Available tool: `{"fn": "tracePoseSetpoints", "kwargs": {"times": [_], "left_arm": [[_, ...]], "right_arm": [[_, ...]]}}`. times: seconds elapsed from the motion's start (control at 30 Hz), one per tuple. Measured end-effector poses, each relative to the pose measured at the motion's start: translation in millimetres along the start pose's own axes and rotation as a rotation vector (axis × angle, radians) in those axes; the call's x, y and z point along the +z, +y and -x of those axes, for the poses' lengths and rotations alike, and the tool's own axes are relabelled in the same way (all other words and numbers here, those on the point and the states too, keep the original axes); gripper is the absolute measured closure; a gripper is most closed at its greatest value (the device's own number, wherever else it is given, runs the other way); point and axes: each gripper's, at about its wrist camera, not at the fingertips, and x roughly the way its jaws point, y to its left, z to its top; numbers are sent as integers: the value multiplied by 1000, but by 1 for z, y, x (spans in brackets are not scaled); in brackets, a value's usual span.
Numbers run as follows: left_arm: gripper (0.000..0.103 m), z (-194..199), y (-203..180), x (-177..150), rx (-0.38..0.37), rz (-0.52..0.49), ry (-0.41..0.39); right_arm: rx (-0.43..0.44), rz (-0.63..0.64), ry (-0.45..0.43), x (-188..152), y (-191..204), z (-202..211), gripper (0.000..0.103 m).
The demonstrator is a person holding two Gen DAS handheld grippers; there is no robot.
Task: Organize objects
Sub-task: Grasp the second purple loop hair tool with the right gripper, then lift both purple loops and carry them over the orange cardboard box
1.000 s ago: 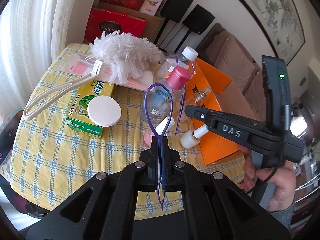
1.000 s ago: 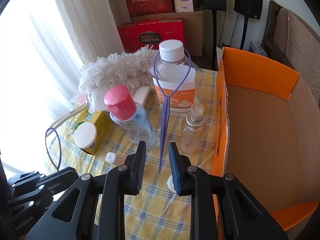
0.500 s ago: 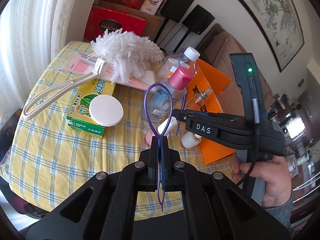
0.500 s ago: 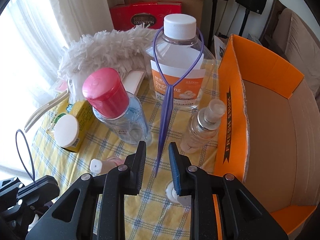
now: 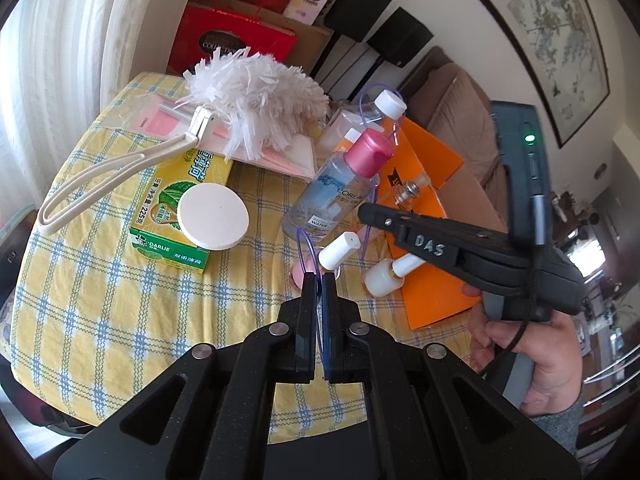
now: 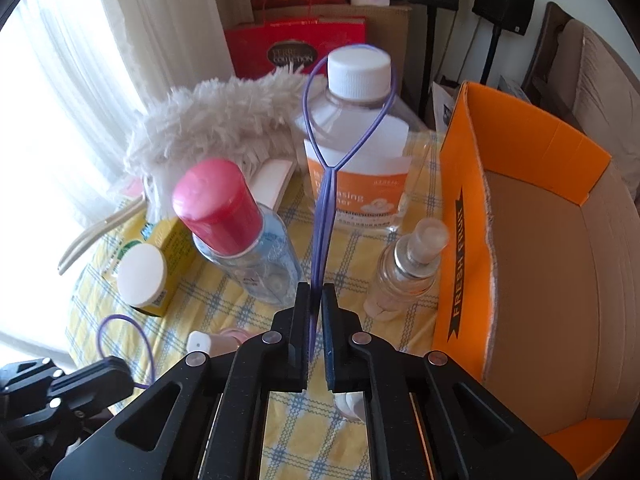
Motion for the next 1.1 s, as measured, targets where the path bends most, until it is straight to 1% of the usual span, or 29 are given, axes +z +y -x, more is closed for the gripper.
{"fn": "tracePoseSetpoints", "kwargs": {"times": [0.33,0.57,0.73,0.93,1.1], "left_arm": [[101,8,-7,1,-19,-18,-27],[101,19,-19,3,-39,-35,-42],[101,26,-31,8,-52,-58,-54],[101,40,-56,18,-79,-107,-75],[101,47,-86,34,-114,-162,-83]], "right_arm": [[10,-35,-109,12,-3,32,100],[26,-53,-159,8,-4,54,100],[28,-55,-205,4,-10,80,100],[20,-73,-246,-4,-28,112,100],[-1,-101,-265,-16,-52,132,100]]}}
